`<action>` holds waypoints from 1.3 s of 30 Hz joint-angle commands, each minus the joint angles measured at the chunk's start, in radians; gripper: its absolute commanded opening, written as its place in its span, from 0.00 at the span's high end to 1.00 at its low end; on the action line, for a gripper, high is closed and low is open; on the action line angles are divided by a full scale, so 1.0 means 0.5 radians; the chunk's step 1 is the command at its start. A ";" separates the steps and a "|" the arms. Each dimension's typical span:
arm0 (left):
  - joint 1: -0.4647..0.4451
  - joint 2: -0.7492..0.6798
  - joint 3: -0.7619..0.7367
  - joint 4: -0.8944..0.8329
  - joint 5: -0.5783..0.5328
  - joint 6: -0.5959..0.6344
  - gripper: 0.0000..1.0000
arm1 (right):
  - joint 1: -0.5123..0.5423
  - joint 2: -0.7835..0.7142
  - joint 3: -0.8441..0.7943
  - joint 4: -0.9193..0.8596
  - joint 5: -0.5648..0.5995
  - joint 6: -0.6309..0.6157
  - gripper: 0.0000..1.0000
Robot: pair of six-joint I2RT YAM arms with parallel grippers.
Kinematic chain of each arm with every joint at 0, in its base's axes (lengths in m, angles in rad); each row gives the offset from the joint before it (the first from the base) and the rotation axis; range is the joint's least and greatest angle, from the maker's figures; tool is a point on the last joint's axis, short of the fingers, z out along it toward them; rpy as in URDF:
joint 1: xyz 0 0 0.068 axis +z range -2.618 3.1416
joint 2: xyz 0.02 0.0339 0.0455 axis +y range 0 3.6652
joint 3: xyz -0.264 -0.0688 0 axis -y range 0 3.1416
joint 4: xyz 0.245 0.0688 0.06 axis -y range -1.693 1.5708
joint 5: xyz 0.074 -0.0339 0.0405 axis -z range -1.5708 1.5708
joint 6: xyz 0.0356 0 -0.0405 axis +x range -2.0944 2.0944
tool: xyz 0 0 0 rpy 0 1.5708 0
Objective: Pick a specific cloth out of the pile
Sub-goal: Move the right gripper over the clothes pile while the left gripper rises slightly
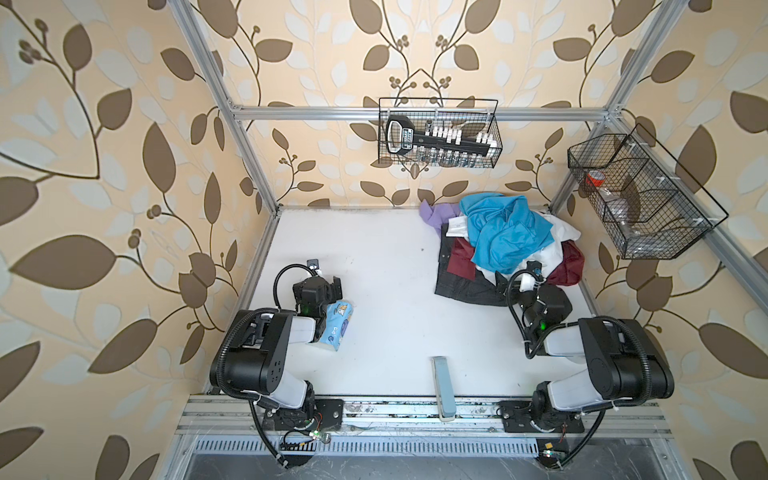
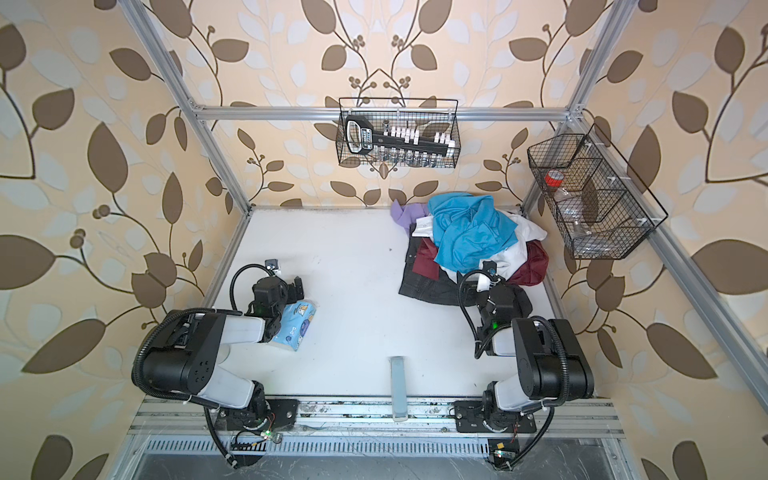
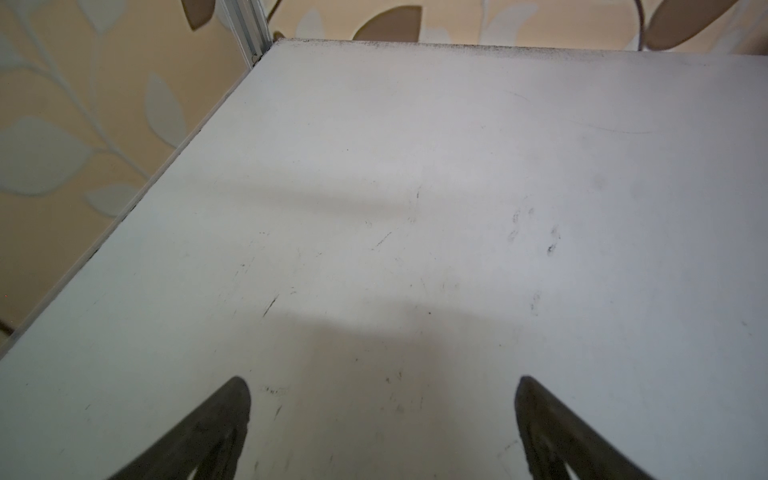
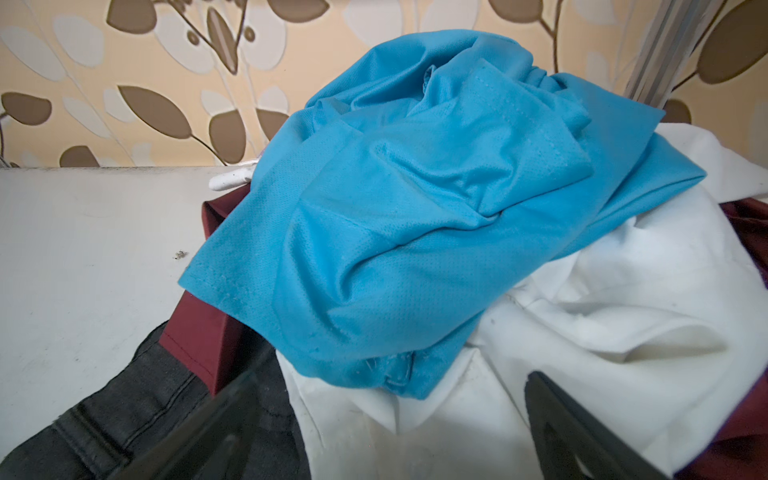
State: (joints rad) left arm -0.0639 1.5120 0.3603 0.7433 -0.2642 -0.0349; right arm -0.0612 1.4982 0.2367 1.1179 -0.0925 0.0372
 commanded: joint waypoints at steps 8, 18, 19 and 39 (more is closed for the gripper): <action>0.017 -0.045 0.022 0.037 0.025 -0.031 0.01 | 0.013 -0.007 0.000 0.008 0.086 0.033 0.00; -0.028 -0.535 0.207 -0.706 -0.112 -0.168 0.01 | 0.129 -0.441 0.297 -1.010 0.350 0.113 0.00; -0.044 -0.619 0.218 -0.792 -0.098 -0.220 0.01 | 0.158 -0.494 0.341 -1.149 0.405 0.144 0.00; -0.476 -1.101 0.540 -1.615 1.064 -0.363 0.01 | 0.335 -0.729 1.042 -2.879 0.341 0.389 0.01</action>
State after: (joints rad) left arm -0.2947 0.9741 0.5804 -0.0433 0.1551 -0.2127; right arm 0.1036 1.1038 0.7406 -0.1776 0.0673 0.2173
